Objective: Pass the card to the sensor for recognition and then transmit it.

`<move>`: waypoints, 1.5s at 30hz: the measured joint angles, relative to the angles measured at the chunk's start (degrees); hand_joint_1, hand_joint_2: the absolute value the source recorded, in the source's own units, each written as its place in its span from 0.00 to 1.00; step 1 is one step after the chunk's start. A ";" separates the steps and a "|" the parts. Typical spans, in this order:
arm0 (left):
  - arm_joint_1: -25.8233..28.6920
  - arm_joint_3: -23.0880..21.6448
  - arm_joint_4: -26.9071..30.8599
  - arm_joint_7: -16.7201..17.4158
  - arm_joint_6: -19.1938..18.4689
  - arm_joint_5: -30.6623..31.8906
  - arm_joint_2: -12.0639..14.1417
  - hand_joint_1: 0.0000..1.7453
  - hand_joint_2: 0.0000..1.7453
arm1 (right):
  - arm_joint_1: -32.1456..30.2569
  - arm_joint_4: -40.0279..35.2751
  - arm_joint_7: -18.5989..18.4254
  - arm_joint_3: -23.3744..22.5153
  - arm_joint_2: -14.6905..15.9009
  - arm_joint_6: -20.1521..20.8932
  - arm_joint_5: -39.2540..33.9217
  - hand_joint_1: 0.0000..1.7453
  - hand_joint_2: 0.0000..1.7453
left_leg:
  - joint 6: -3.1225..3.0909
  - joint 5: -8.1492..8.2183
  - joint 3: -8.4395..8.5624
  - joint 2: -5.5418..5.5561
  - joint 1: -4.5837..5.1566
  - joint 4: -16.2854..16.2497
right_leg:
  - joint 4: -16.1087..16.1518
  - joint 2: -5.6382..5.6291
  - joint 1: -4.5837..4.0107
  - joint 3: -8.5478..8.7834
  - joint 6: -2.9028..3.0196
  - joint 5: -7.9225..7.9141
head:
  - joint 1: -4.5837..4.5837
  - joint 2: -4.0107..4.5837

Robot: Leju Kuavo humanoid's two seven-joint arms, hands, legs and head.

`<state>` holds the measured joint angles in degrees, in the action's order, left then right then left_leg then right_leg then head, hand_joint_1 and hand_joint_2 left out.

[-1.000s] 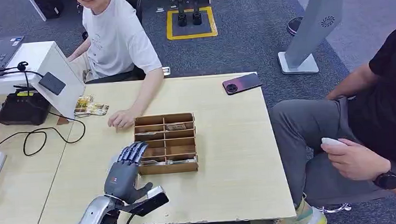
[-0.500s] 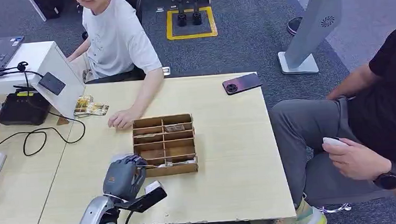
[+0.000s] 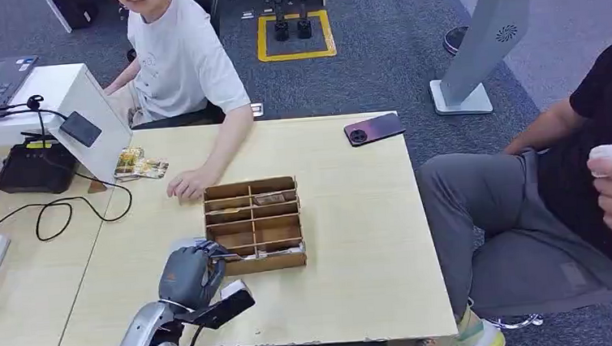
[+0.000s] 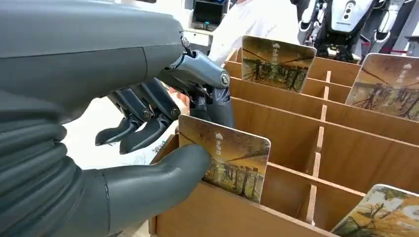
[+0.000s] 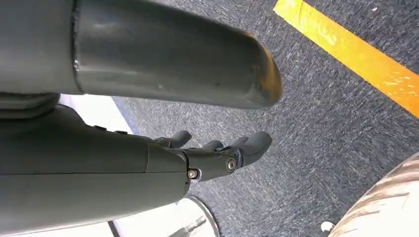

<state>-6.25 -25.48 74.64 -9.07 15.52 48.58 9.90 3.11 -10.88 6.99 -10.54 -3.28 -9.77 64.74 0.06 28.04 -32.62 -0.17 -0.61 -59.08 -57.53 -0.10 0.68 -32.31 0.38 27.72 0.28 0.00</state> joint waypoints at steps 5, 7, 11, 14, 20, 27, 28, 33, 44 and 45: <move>-0.67 0.50 5.43 -3.12 -4.69 -8.38 2.59 1.00 1.00 | -0.09 0.02 0.46 -0.13 0.00 -0.07 -0.02 0.00 0.00 | 0.00 -0.01 0.00 0.00 -0.01 0.00 | 0.00 0.00 -0.01 -0.02 0.00 0.00 | -0.02 -0.02; -2.23 1.44 9.49 -4.26 -5.35 -10.53 5.00 1.00 1.00 | -0.18 0.02 0.79 -0.37 0.00 -0.09 -0.39 0.00 0.00 | 0.02 -0.04 0.00 -0.01 -0.03 0.00 | -0.01 0.00 -0.04 -0.03 0.01 -0.01 | 0.00 0.00; -6.92 4.69 18.85 -5.20 -7.34 -14.46 10.99 1.00 1.00 | -0.50 0.04 1.88 -1.27 0.00 -0.24 -1.20 0.00 0.00 | 0.05 -0.07 0.00 0.00 -0.10 0.00 | -0.05 0.01 -0.16 -0.01 0.04 -0.03 | 0.04 0.00; -8.39 7.43 23.63 -4.94 -8.87 -15.91 13.86 1.00 1.00 | -0.81 0.09 2.08 -1.66 0.00 -0.44 -1.36 0.00 0.00 | 0.05 -0.07 0.01 -0.02 -0.10 0.00 | -0.06 -0.01 -0.16 -0.01 0.05 -0.02 | 0.02 0.00; -8.43 10.25 25.77 -2.26 -6.06 -9.94 15.74 1.00 1.00 | -0.91 0.09 1.70 -2.03 0.00 -0.50 -1.22 0.00 0.00 | 0.05 -0.07 -0.01 0.00 -0.07 0.00 | -0.06 0.01 -0.14 -0.02 0.04 -0.02 | 0.00 0.00; -9.06 10.64 20.40 7.37 3.50 9.31 14.95 1.00 1.00 | -0.87 0.09 1.18 -2.12 0.00 -0.42 0.04 0.00 0.00 | 0.05 -0.07 0.01 -0.01 -0.06 0.00 | -0.05 0.01 -0.13 -0.02 0.04 -0.02 | 0.00 -0.02; -9.44 10.67 19.03 7.63 3.63 9.45 14.66 1.00 1.00 | -0.84 0.09 1.18 -2.12 -0.02 -0.42 0.11 0.00 0.00 | 0.05 -0.07 0.01 -0.01 -0.06 0.00 | -0.05 0.01 -0.13 -0.02 0.04 -0.03 | 0.00 0.00; -10.96 11.23 10.76 10.36 5.29 11.64 13.03 1.00 1.00 | -0.68 0.09 1.16 -2.12 -0.04 -0.42 0.48 0.00 0.00 | 0.08 -0.09 0.02 -0.06 -0.08 0.00 | -0.05 -0.04 -0.14 -0.03 0.10 -0.07 | 0.00 0.00; -10.97 12.13 6.12 10.23 5.51 10.10 11.39 0.00 1.00 | -0.91 0.09 1.22 -2.12 -0.02 -0.46 0.46 0.00 0.00 | 0.08 -0.09 -0.01 -0.06 -0.07 0.00 | -0.05 -0.03 -0.14 -0.05 0.09 -0.06 | 0.00 0.00; -10.97 12.17 6.03 10.23 5.51 10.08 11.34 0.00 1.00 | -0.93 0.09 1.31 -2.14 -0.02 -0.48 0.46 0.00 0.00 | 0.08 -0.09 -0.01 -0.05 -0.07 0.00 | -0.05 -0.04 -0.14 -0.05 0.09 -0.06 | 0.00 0.00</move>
<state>-17.22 -13.31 80.67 1.16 21.03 58.66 21.24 2.18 -10.80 8.31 -12.68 -3.30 -10.25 65.20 0.13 27.95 -32.62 -0.23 -0.69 -59.08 -57.58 -0.14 0.54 -32.36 0.48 27.66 0.28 0.00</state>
